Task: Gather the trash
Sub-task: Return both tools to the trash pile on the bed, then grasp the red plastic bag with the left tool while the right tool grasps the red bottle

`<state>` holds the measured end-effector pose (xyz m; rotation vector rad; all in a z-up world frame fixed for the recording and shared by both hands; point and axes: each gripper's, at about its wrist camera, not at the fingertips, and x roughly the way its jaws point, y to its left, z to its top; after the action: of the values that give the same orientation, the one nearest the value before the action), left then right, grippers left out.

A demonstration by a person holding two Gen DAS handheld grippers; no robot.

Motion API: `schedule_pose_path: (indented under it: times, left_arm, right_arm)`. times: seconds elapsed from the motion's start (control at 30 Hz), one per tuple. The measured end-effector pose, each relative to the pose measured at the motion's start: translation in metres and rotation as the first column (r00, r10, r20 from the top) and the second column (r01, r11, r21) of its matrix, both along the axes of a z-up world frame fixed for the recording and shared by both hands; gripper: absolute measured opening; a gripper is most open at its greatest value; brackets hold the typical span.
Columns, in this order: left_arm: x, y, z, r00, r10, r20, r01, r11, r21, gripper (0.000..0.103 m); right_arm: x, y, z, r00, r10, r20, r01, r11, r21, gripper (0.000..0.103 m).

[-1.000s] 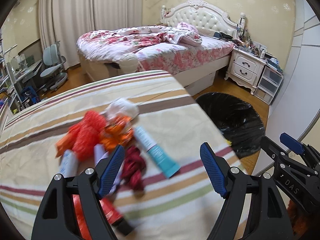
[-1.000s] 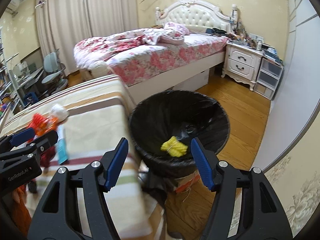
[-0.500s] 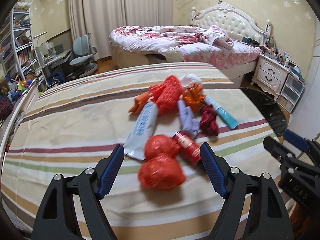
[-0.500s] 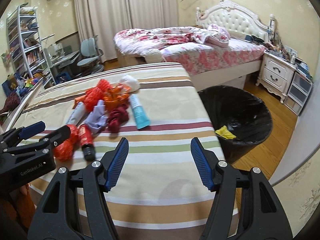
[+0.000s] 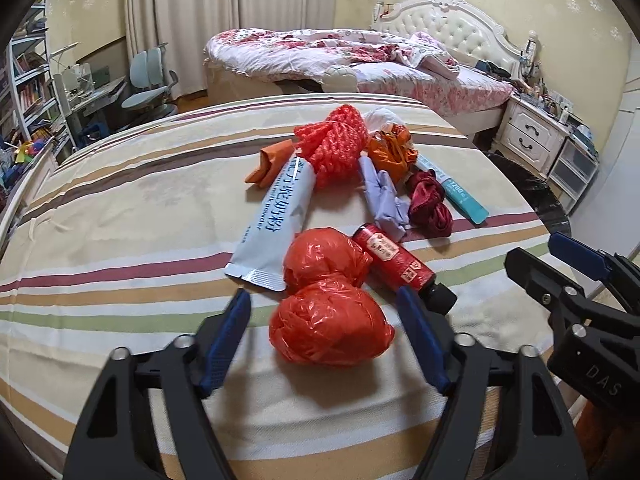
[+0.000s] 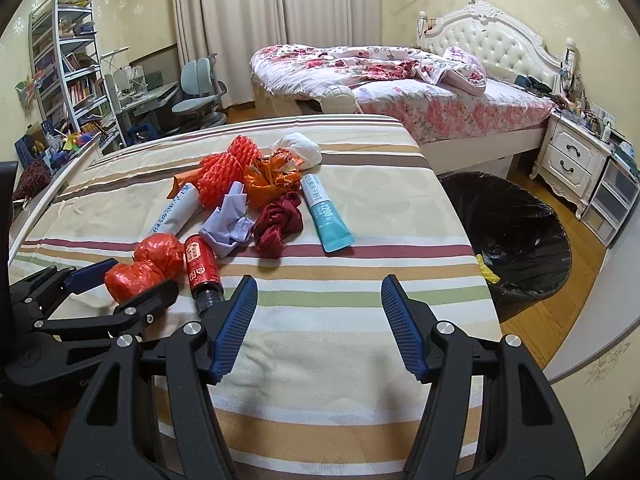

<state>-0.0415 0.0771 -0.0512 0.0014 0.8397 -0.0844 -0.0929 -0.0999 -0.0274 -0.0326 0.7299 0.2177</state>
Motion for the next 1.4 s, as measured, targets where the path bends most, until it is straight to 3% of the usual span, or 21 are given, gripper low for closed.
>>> schedule_pose_path:
  times: [0.07,0.2,0.57,0.6,0.87,1.0,1.13,1.4]
  left_arm:
    - [0.001,0.0,-0.002,1.0,-0.007,-0.011,0.007,1.0,-0.008,0.05]
    - [-0.006,0.003,0.002,1.0,-0.014,0.007,0.015,0.999,-0.028,0.045]
    - [-0.029,0.03,0.013,0.997,0.049,0.057,-0.048,0.999,-0.018,0.045]
    - [-0.029,0.033,0.014,0.997,0.06,0.057,-0.059,0.998,-0.021,0.045]
    - [-0.028,0.055,0.01,0.992,0.121,0.041,-0.12,0.992,-0.041,0.045]
    - [-0.028,0.062,0.011,0.989,0.14,0.046,-0.138,0.989,-0.048,0.045]
    - [-0.027,0.062,0.012,0.988,0.143,0.06,-0.141,0.989,-0.035,0.045]
    - [-0.027,0.057,0.018,0.988,0.135,0.078,-0.131,0.99,-0.054,0.045]
  right_arm:
    - [0.001,0.002,-0.001,1.0,0.004,-0.005,-0.004,1.0,-0.002,0.063]
    - [0.002,0.008,-0.001,1.0,0.024,-0.008,-0.024,1.0,-0.005,0.063]
    - [0.001,0.04,-0.001,0.993,0.122,-0.012,-0.122,0.992,-0.024,0.06]
    - [0.002,0.044,-0.001,0.991,0.133,-0.019,-0.134,0.991,-0.026,0.054]
    - [0.01,0.075,-0.012,0.977,0.201,-0.074,-0.206,0.977,-0.056,0.04]
    - [0.015,0.087,-0.019,0.969,0.223,-0.106,-0.232,0.97,-0.08,0.025]
    - [0.012,0.093,-0.019,0.967,0.235,-0.1,-0.245,0.963,-0.11,0.025]
    - [0.001,0.081,-0.007,0.97,0.234,-0.06,-0.239,0.967,-0.083,0.025]
